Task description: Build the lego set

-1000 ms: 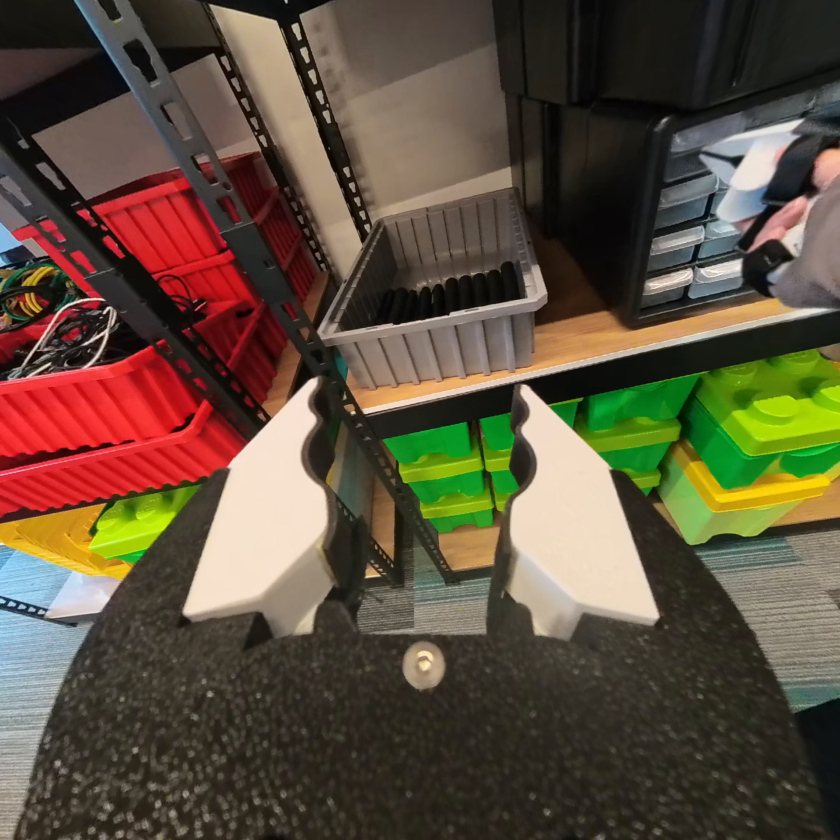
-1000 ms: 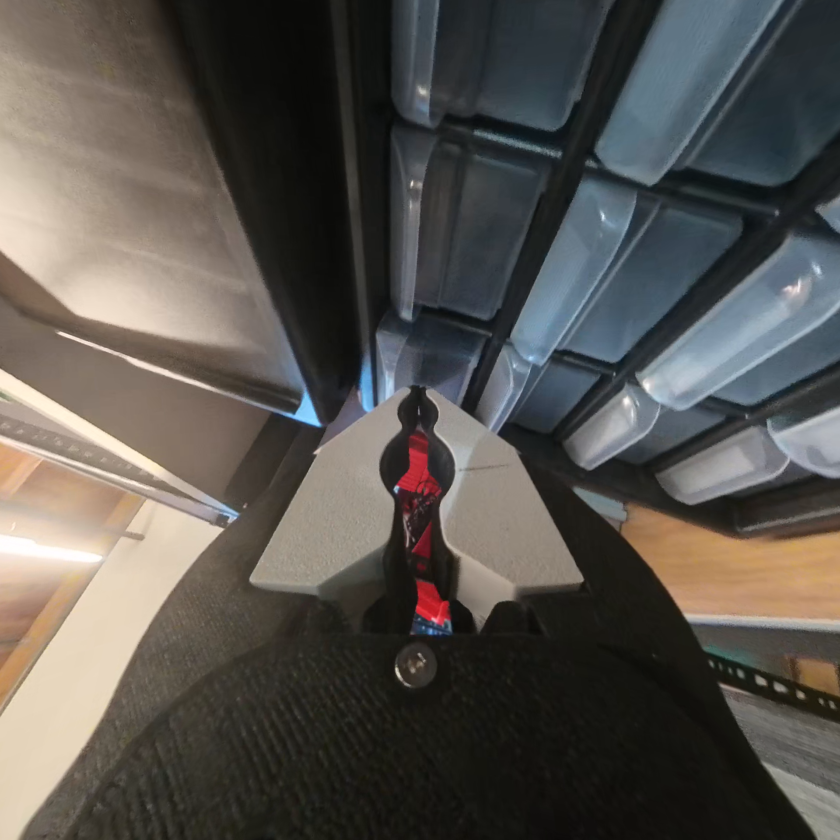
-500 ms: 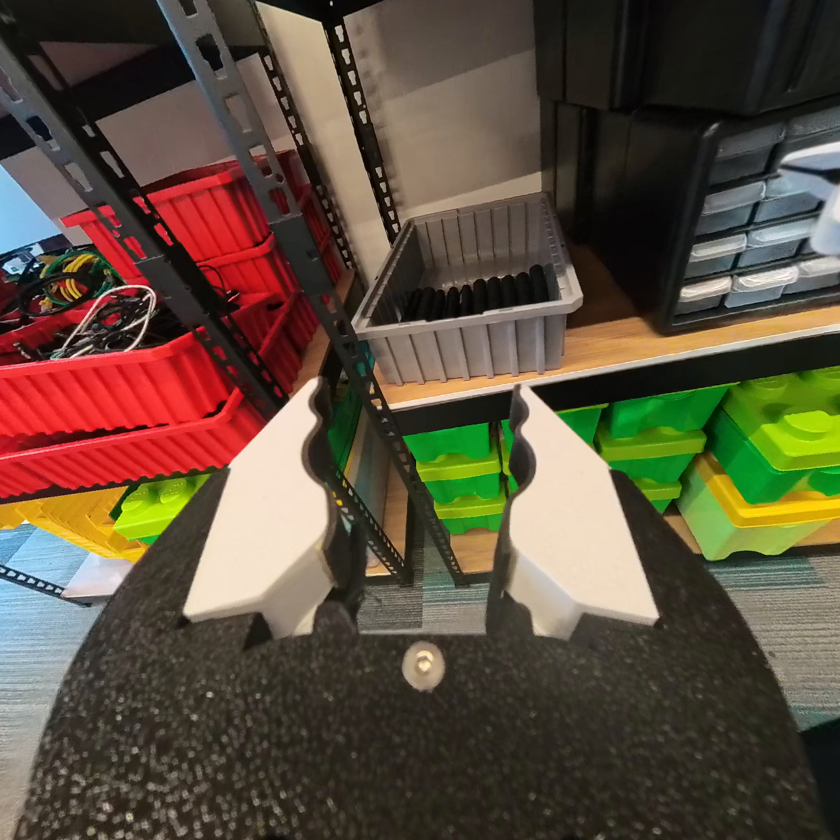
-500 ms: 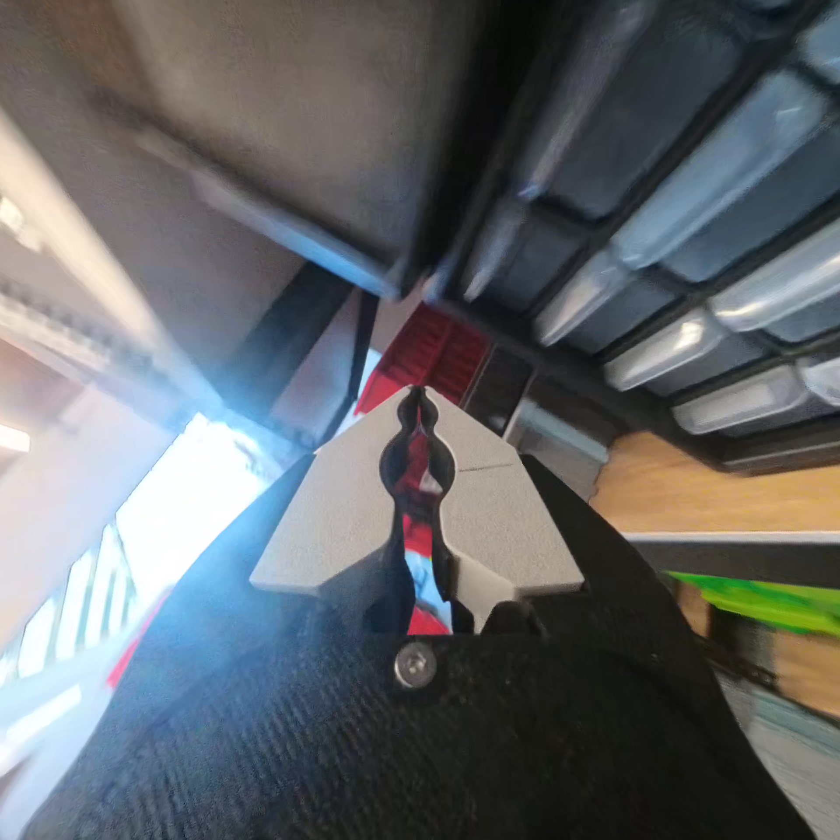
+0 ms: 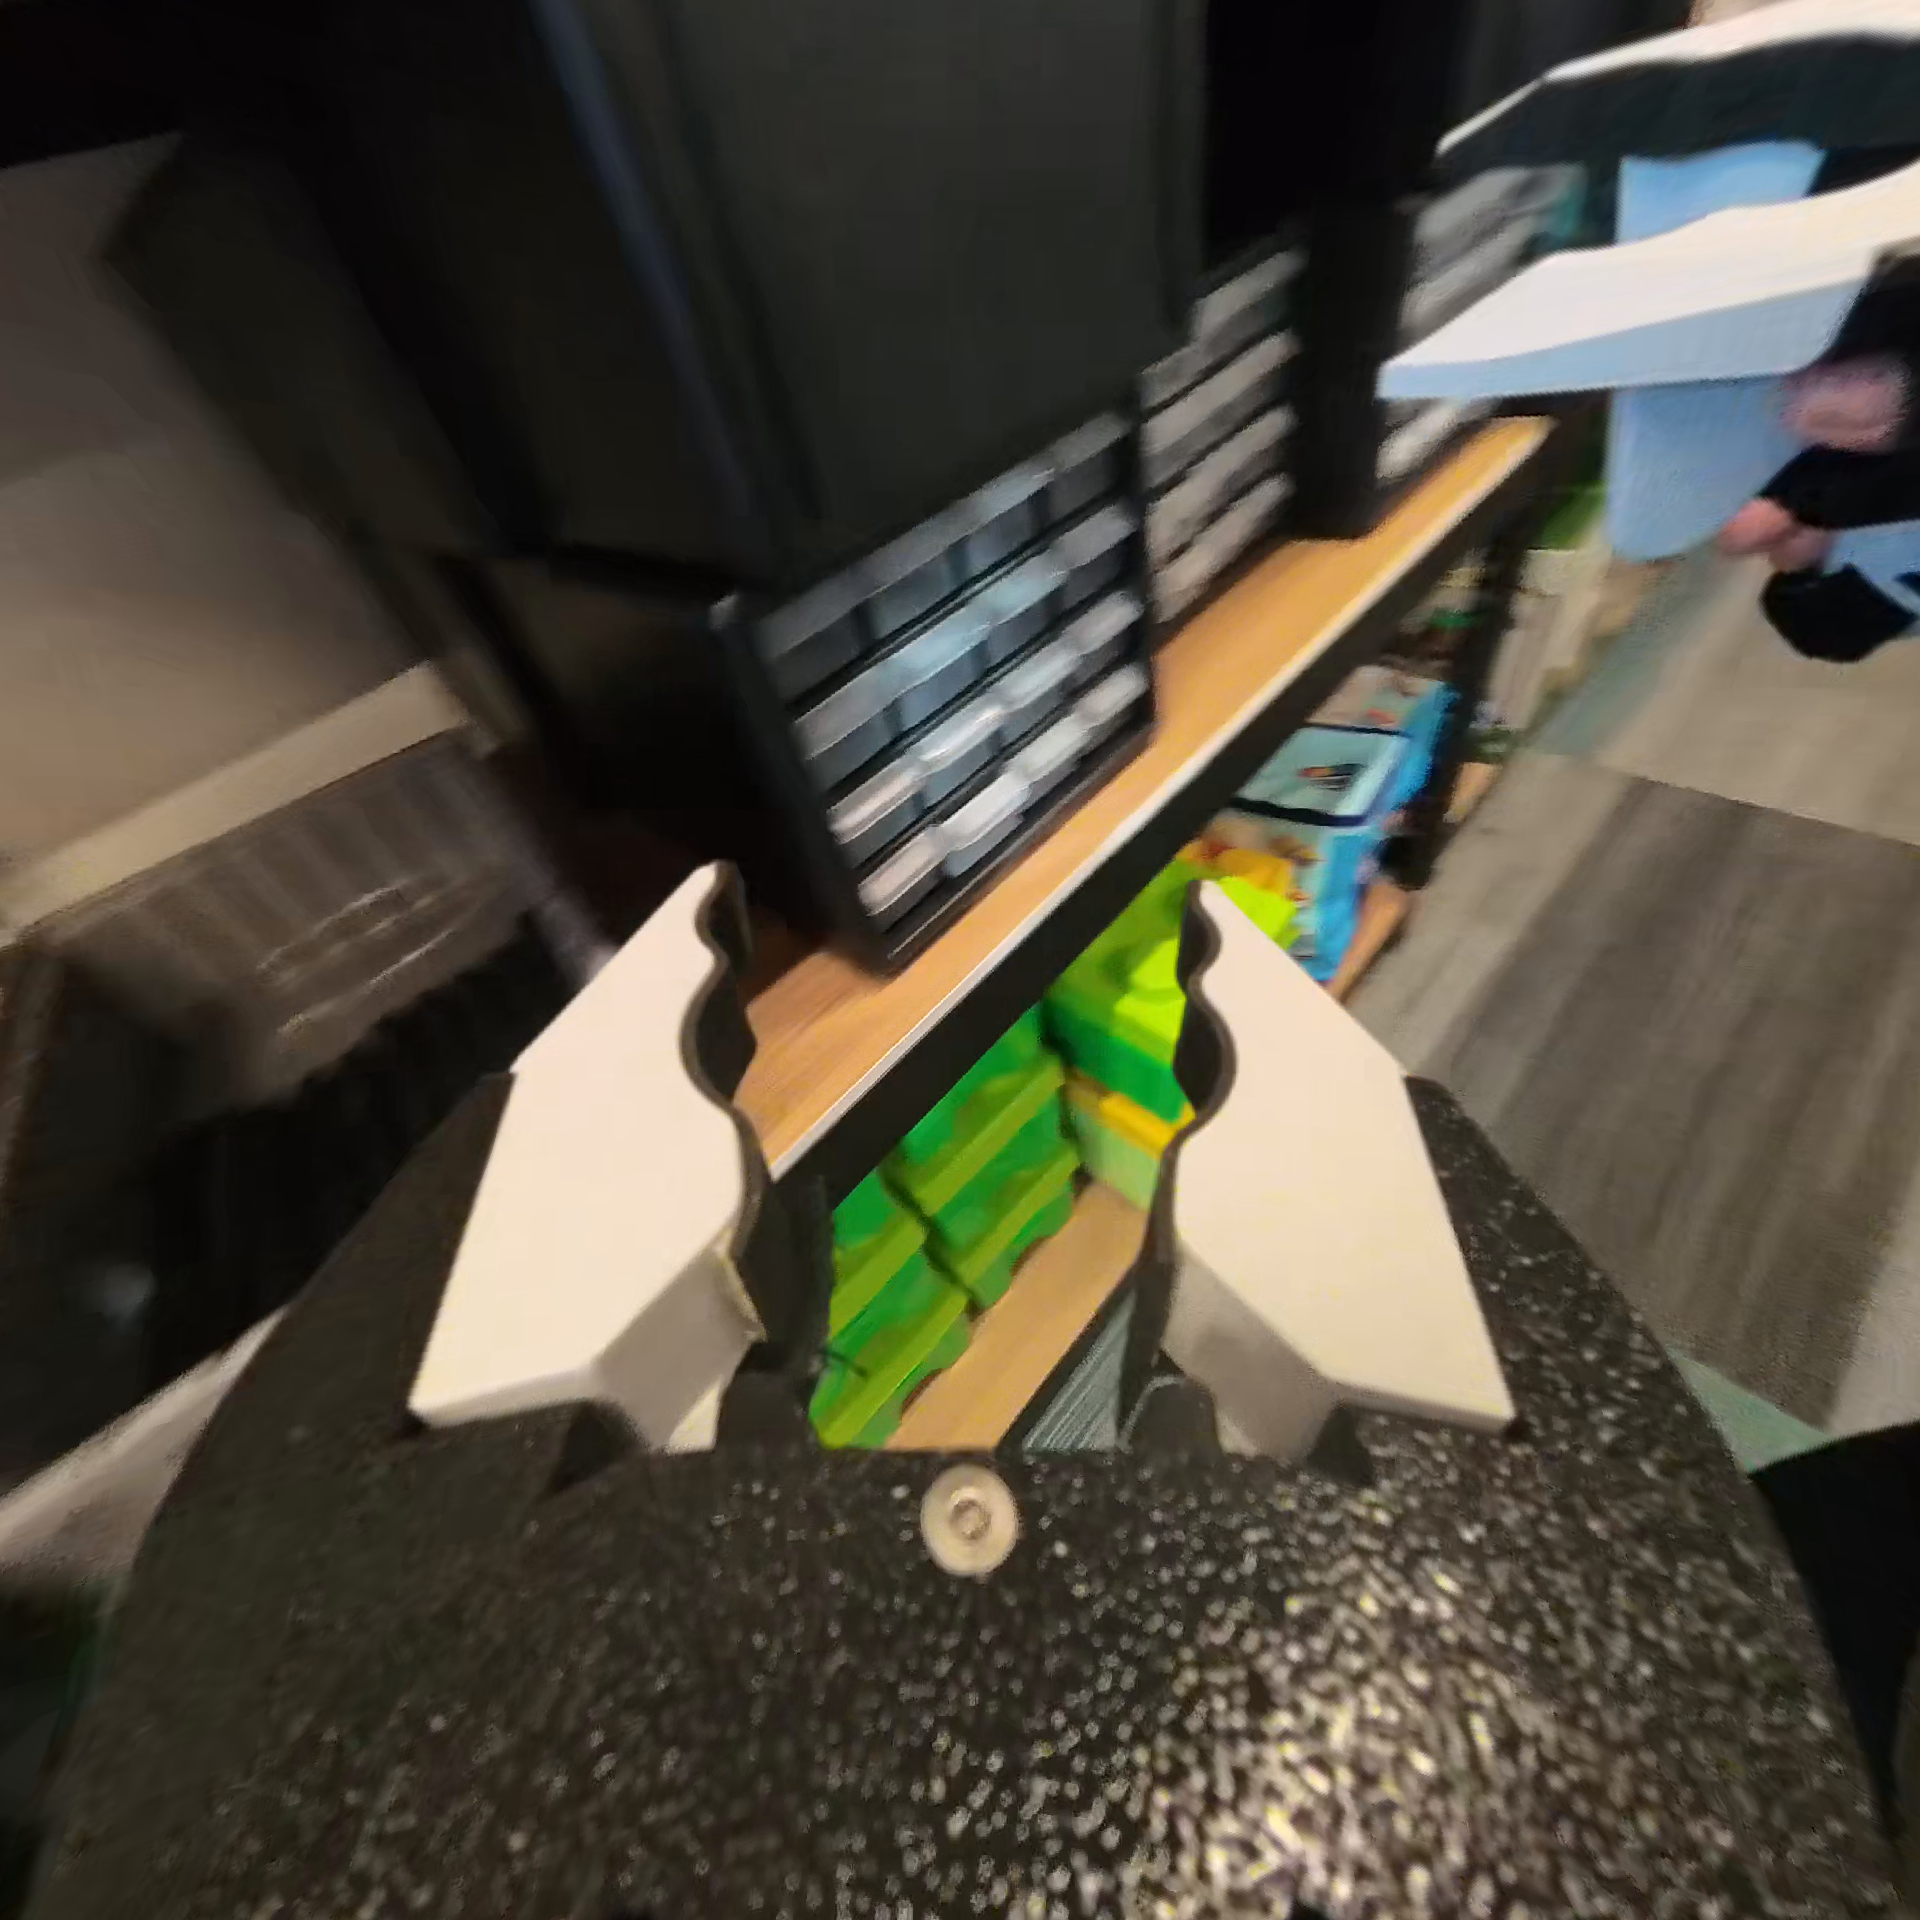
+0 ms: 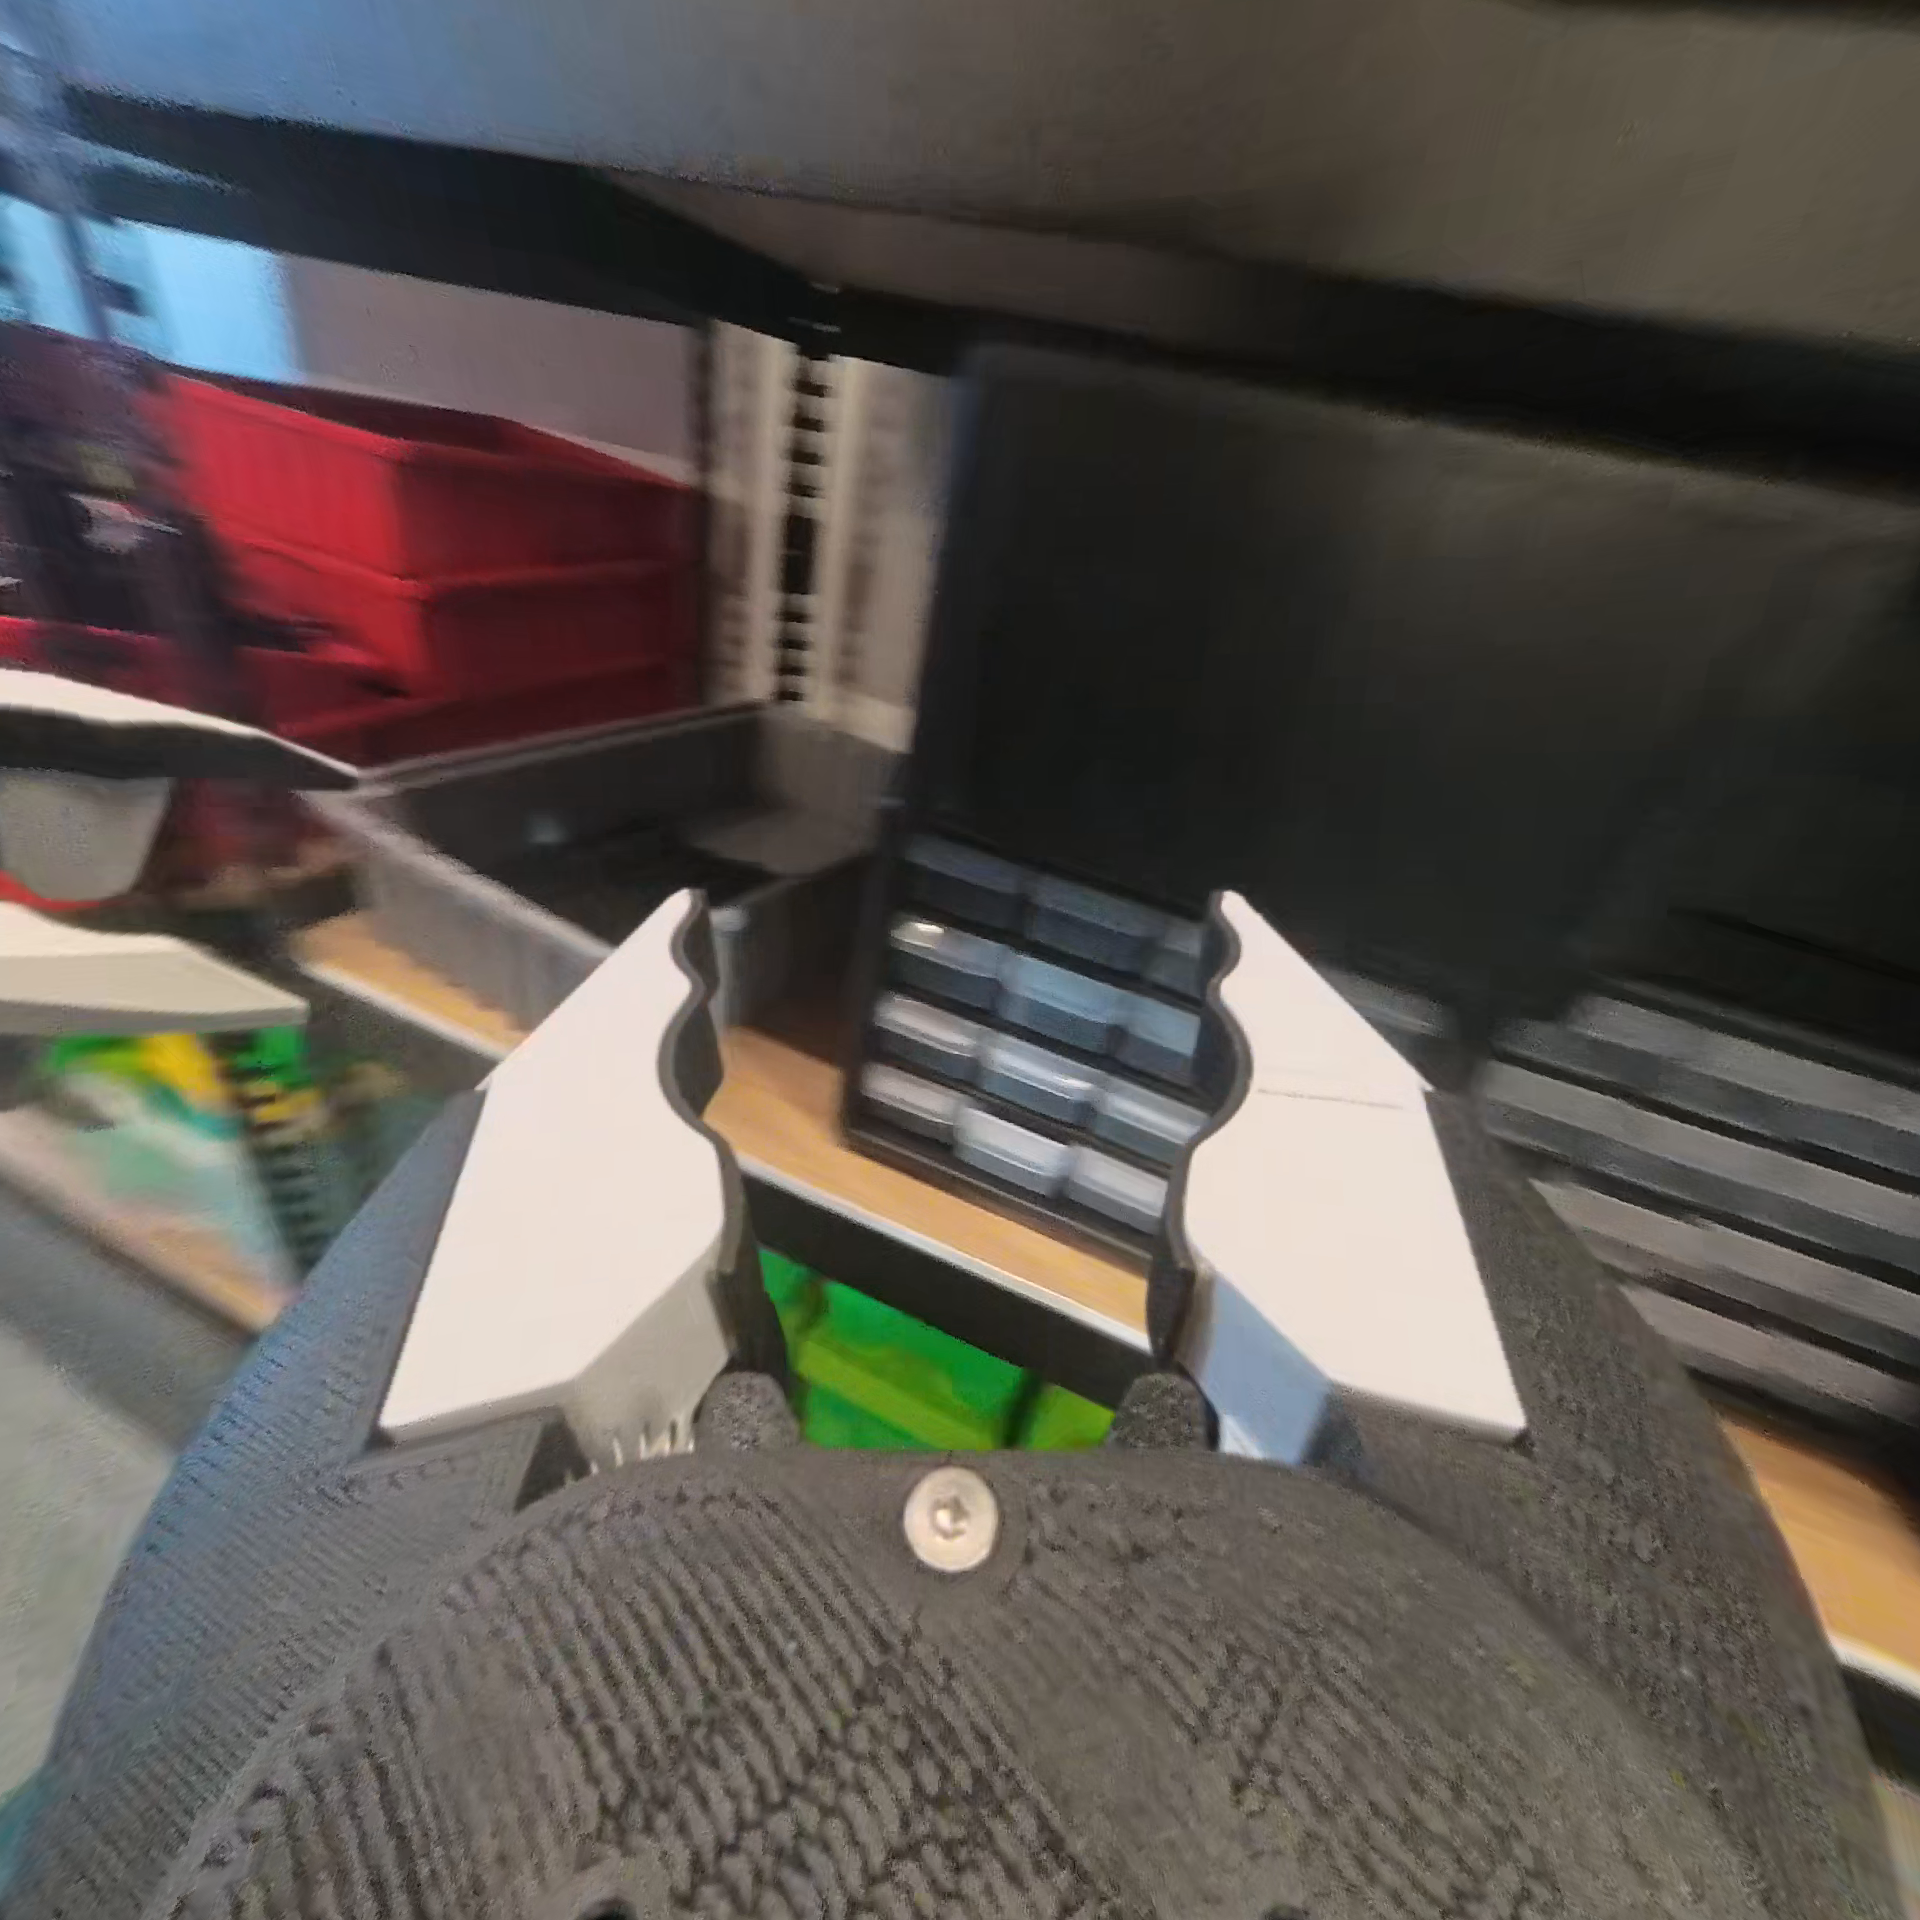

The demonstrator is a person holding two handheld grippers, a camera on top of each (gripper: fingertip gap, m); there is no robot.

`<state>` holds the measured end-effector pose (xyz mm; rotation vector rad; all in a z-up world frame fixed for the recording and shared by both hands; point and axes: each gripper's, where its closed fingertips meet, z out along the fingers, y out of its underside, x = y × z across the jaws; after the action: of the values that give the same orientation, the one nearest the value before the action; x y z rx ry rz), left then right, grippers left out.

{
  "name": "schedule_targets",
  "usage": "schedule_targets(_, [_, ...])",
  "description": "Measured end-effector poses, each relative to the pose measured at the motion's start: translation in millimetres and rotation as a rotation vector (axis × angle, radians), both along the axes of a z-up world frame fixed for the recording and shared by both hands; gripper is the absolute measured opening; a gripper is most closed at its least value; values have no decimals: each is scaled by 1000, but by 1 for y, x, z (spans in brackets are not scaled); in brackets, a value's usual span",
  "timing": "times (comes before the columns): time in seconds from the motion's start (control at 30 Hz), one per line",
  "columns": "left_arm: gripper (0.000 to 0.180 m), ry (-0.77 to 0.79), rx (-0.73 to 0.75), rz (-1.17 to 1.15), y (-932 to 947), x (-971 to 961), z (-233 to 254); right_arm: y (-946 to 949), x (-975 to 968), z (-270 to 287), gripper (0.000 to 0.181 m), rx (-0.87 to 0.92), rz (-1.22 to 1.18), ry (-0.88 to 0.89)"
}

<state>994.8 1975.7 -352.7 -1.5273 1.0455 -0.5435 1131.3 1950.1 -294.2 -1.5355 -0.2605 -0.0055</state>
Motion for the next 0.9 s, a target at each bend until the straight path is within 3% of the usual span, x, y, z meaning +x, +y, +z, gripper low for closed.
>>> schedule_targets(0.03, [82,-1,-10,-74,-4,17,1,-8,13,4,94,9,-90,-31])
schedule_targets(0.13, [87,-10,-76,-283,-24,63,-2,-42,48,7,96,-25,-311,-79])
schedule_targets(0.3, [97,17,-177,-605,-87,133,-32,-124,108,10,104,-21,-614,7])
schedule_targets(0.47, [98,44,-160,-884,-180,206,-44,-243,166,16,110,-8,-878,32])
schedule_targets(0.9, [94,-90,-252,-1255,-432,424,7,-575,258,41,113,48,-1431,101])
